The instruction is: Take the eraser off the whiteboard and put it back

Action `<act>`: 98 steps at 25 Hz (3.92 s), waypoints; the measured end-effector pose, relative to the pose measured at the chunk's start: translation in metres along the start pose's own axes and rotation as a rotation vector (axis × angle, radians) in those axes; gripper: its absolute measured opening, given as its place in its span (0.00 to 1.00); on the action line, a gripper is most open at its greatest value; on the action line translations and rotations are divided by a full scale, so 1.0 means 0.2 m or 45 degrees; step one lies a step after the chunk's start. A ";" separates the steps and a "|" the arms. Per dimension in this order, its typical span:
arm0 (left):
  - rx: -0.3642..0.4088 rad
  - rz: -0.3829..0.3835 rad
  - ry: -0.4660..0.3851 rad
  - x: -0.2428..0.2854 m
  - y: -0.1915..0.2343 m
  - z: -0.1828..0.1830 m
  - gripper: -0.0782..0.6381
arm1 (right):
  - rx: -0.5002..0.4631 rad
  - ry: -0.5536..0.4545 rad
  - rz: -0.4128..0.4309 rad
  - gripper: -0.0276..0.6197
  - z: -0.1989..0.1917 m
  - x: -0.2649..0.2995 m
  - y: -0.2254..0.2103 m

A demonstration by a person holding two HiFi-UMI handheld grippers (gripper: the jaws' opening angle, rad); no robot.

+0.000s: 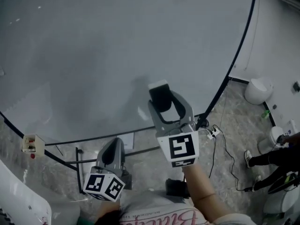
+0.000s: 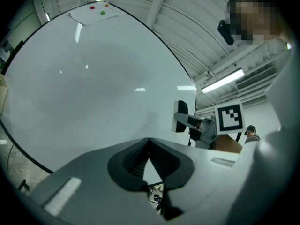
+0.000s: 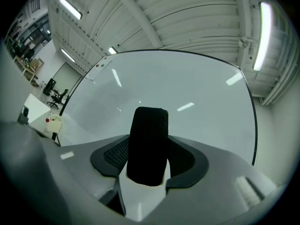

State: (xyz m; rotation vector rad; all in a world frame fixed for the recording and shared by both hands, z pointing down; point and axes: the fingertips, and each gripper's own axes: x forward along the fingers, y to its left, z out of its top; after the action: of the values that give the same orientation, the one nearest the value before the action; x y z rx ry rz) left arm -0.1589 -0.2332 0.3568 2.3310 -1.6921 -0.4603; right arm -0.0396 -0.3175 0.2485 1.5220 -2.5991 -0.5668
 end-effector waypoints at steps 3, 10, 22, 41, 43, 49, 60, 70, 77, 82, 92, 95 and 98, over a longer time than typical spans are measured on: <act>0.001 0.015 -0.005 0.02 0.02 0.01 0.11 | -0.045 0.015 -0.007 0.41 0.01 0.11 -0.03; 0.011 0.028 -0.001 0.06 0.04 -0.01 0.11 | -0.134 0.045 -0.004 0.42 0.05 0.32 -0.06; 0.013 0.064 0.003 0.10 0.08 -0.02 0.11 | 0.126 0.036 -0.123 0.42 0.10 0.45 -0.12; 0.008 0.017 0.050 0.04 -0.04 -0.07 0.11 | 0.102 0.021 -0.093 0.45 0.04 0.22 -0.10; 0.003 0.014 0.057 0.03 -0.05 -0.08 0.11 | 0.110 0.030 -0.073 0.39 0.02 0.15 -0.08; -0.004 -0.008 0.065 0.03 -0.09 -0.09 0.11 | 0.096 0.060 -0.028 0.18 -0.08 -0.10 0.04; -0.006 -0.037 0.091 0.00 -0.16 -0.14 0.11 | 0.432 0.164 0.126 0.04 -0.35 -0.42 0.22; -0.006 -0.053 0.102 -0.03 -0.22 -0.16 0.11 | 0.533 0.248 0.154 0.04 -0.47 -0.60 0.30; -0.004 -0.066 0.102 -0.06 -0.25 -0.16 0.11 | 0.574 0.256 0.142 0.04 -0.47 -0.65 0.32; -0.005 -0.079 0.104 -0.08 -0.26 -0.15 0.11 | 0.552 0.257 0.134 0.04 -0.45 -0.66 0.33; -0.001 -0.100 0.107 -0.10 -0.26 -0.15 0.11 | 0.515 0.259 0.150 0.04 -0.43 -0.67 0.38; -0.003 -0.105 0.109 -0.10 -0.26 -0.14 0.11 | 0.510 0.259 0.149 0.04 -0.42 -0.66 0.38; -0.007 -0.106 0.113 -0.09 -0.27 -0.15 0.11 | 0.505 0.263 0.150 0.04 -0.42 -0.66 0.37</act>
State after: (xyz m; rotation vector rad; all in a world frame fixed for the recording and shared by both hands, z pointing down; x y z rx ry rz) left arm -0.1059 -0.1986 0.3673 2.3882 -1.5570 -0.3700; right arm -0.0137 -0.1945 0.3690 1.4122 -2.7197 0.1218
